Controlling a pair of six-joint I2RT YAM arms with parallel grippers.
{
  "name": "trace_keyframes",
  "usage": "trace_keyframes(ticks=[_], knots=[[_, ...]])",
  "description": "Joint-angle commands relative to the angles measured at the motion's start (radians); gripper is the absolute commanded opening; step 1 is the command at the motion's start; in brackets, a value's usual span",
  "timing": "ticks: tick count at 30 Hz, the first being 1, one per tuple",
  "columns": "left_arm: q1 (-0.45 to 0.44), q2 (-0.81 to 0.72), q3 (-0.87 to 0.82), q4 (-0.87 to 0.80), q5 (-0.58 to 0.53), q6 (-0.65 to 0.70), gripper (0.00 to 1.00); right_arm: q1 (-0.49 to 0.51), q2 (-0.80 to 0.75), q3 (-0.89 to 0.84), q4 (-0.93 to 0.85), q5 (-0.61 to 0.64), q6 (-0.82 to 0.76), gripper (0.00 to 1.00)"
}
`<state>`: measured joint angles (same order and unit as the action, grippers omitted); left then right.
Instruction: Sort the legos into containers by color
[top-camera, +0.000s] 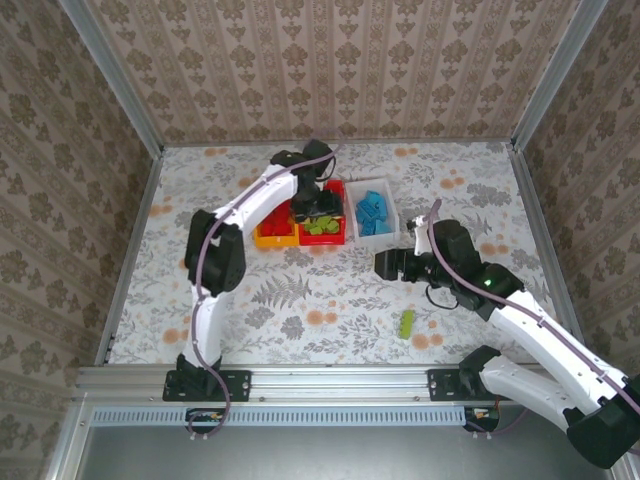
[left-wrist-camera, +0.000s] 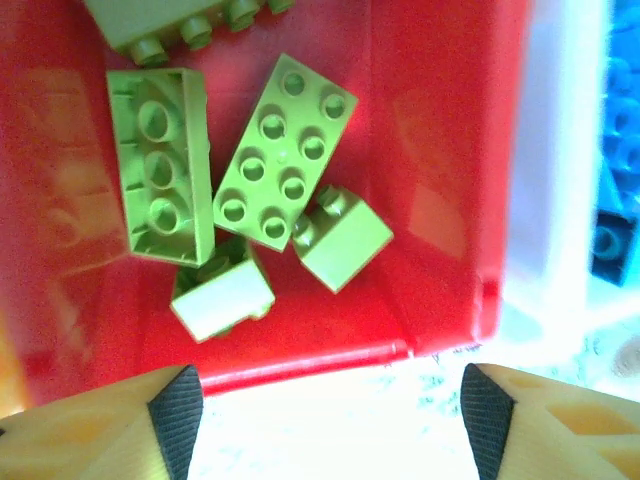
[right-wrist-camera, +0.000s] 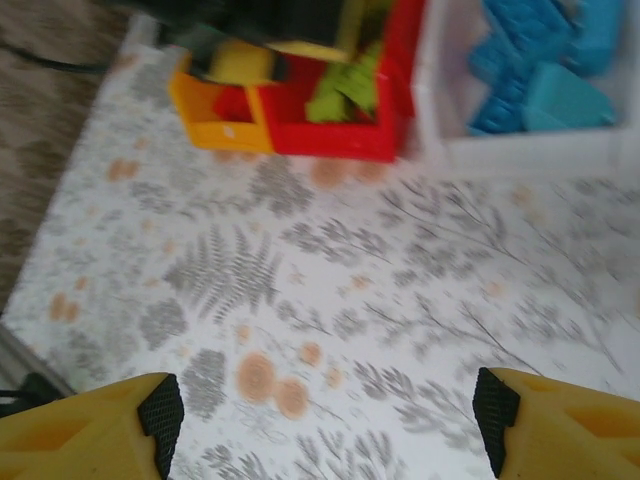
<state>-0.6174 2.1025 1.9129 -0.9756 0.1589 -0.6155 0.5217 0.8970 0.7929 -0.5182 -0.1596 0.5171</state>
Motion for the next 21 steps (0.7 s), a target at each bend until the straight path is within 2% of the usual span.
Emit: trace_keyframes(ticks=[1,6,10,15,21], knots=[[-0.020,-0.195,-0.122,0.098,0.016,0.087,0.74,-0.003,0.022,0.031,-0.307,0.081,0.099,0.79],[-0.087,-0.476,-0.451,0.307,0.096,0.194,0.78,-0.001,0.082,-0.048,-0.392,0.050,0.223,0.77],[-0.151,-0.642,-0.634,0.354,0.152,0.242,0.78,-0.002,0.175,-0.100,-0.352,0.028,0.282,0.73],[-0.203,-0.783,-0.773,0.362,0.180,0.258,0.78,-0.001,0.277,-0.147,-0.260,0.005,0.334,0.69],[-0.209,-0.888,-0.850,0.361,0.188,0.257,0.78,0.000,0.367,-0.175,-0.178,-0.009,0.374,0.60]])
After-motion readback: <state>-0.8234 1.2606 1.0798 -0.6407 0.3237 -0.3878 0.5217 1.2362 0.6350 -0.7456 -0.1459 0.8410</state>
